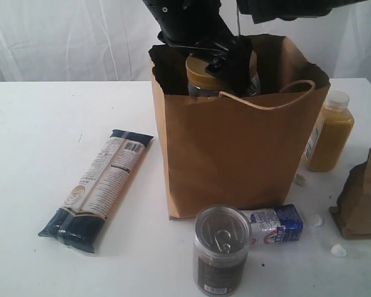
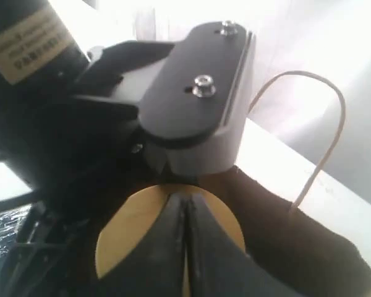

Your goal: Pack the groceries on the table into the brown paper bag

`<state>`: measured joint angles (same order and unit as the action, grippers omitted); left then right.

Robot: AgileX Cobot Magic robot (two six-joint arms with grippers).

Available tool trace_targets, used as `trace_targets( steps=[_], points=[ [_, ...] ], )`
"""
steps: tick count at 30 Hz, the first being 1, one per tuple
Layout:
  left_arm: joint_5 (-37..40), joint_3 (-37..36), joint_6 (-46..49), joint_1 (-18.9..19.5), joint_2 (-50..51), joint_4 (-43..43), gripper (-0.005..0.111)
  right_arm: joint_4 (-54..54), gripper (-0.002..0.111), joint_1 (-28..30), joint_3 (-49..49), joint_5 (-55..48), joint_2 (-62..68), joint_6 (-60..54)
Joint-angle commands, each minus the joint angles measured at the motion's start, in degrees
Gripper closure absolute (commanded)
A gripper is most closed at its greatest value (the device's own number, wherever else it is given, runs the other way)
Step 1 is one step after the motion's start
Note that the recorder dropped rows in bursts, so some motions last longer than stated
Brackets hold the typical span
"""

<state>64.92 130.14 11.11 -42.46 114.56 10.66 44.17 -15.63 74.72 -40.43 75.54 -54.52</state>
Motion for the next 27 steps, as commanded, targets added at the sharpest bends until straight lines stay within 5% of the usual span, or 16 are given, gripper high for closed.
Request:
trace_targets(
  steps=[1, 16, 27],
  points=[
    [5.04, 0.63, -0.65, 0.04, -1.23, 0.57, 0.001, 0.54, 0.108, 0.26, 0.17, -0.17, -0.72, -0.77],
    [5.04, 0.63, -0.74, 0.04, -2.32, 0.39, 0.001, -0.34, 0.108, 0.26, -5.86, -0.43, 12.62, -0.74],
    [5.04, 0.63, -1.00, 0.04, -2.84, -0.99, 0.001, 0.18, 0.108, 0.26, -0.05, 1.68, 4.42, -0.74]
  ],
)
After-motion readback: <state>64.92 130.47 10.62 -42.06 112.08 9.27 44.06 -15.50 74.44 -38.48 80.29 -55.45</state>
